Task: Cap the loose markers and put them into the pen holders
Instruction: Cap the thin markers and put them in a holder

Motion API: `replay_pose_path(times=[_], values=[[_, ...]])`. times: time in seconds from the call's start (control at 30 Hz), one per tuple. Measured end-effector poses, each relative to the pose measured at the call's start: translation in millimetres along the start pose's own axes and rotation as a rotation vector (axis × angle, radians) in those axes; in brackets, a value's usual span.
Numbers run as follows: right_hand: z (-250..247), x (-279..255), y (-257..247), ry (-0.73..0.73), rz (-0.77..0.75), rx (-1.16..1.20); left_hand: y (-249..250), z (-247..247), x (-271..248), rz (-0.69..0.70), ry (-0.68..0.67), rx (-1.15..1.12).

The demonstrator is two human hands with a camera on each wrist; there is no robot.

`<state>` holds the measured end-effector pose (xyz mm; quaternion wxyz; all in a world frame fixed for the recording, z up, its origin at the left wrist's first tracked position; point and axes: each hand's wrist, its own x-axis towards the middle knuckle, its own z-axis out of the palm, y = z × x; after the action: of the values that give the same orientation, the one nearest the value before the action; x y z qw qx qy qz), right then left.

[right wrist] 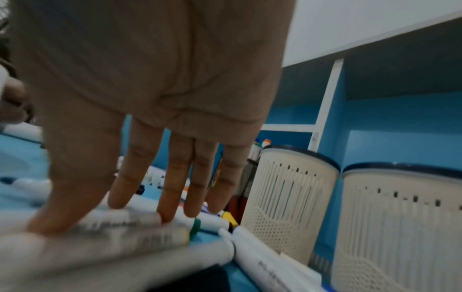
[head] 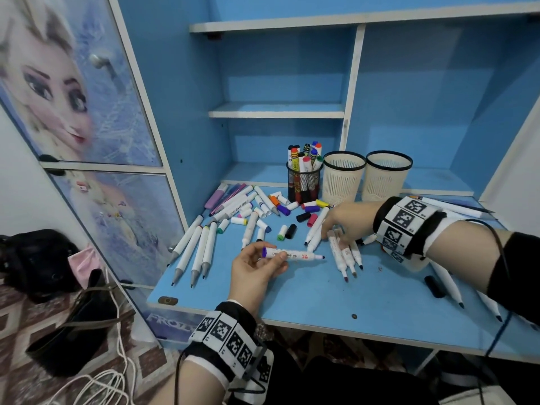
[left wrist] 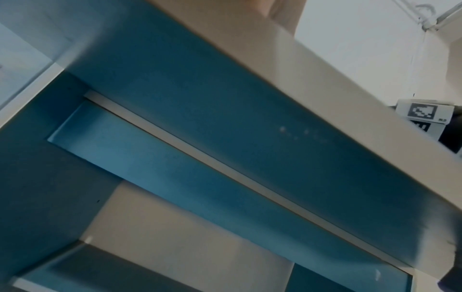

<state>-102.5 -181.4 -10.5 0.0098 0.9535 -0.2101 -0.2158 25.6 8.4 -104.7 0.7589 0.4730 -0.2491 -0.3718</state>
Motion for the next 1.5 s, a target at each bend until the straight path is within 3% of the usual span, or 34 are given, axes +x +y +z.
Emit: replay_pose_path(times=[0.13,0.4,0.67,0.83,1.17,1.33,1.5], values=[[-4,12,4,0.007,0.008,0.092,1,1,0,0.001,0.009,0.015],[-26,50,19,0.207,0.148,0.086,0,1,1,-0.004,-0.003,0.036],[-31,84,12,0.084,0.188,0.003,0,3,1,-0.023,-0.004,0.069],[-30,88,8,0.095,0.214,0.005,0,1,3,-0.027,-0.012,0.082],[-42,41,-15,0.331,0.097,0.139,1,1,1,0.0,-0.011,0.137],[-37,-10,-38,0.557,0.204,0.332,3,2,0,-0.003,-0.026,0.157],[-19,-63,-48,0.646,0.284,0.628,4,0,-1,0.006,-0.05,0.175]])
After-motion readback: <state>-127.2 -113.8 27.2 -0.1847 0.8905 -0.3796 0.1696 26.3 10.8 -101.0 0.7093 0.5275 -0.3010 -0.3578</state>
